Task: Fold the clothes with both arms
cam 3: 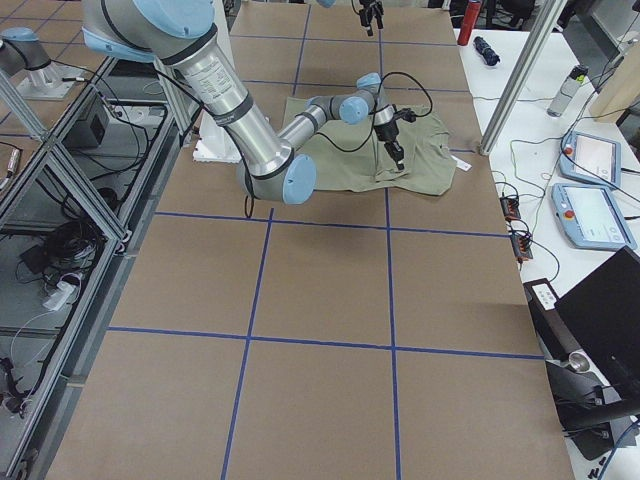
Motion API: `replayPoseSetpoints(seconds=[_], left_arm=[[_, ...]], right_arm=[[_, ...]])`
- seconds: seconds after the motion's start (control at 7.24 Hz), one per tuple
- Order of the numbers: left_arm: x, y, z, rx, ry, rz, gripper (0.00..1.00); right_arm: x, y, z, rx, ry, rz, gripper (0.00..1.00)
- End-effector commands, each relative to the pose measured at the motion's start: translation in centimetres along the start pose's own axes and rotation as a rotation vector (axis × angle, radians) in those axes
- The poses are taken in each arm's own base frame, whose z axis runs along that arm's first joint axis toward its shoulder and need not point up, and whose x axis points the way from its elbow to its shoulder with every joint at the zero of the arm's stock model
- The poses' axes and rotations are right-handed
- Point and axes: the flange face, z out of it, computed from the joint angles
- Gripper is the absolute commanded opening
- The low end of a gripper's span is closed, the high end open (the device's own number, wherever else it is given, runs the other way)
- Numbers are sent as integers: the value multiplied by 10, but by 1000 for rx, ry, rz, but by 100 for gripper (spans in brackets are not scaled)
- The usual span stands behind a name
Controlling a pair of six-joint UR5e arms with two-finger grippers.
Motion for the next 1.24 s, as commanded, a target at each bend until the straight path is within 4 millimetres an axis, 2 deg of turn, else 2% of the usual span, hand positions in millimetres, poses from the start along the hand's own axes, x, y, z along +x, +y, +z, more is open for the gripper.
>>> replayPoseSetpoints(seconds=[0.0,0.14,0.28,0.41,0.69,0.83,0.97,1.1], left_arm=[[1,0,0,1,1,-5,99],[1,0,0,1,1,-3,99],[0,0,0,0,0,-4,99],[0,0,0,0,0,-4,99],[4,-4,-1,10,-1,-8,100],[11,-8,-3,18,7,-33,100],[23,-21,-6,36,29,-84,100],[35,-24,-8,42,49,-114,100]], right_arm=[[17,6,15,23,-5,-17,0],[17,6,16,20,-3,-12,9],[14,5,14,25,-7,-6,99],[14,2,12,72,-56,20,100],[23,24,21,109,-371,202,100],[25,28,12,94,-459,253,100],[25,26,-9,82,-506,349,100],[31,31,-32,61,-547,375,100]])
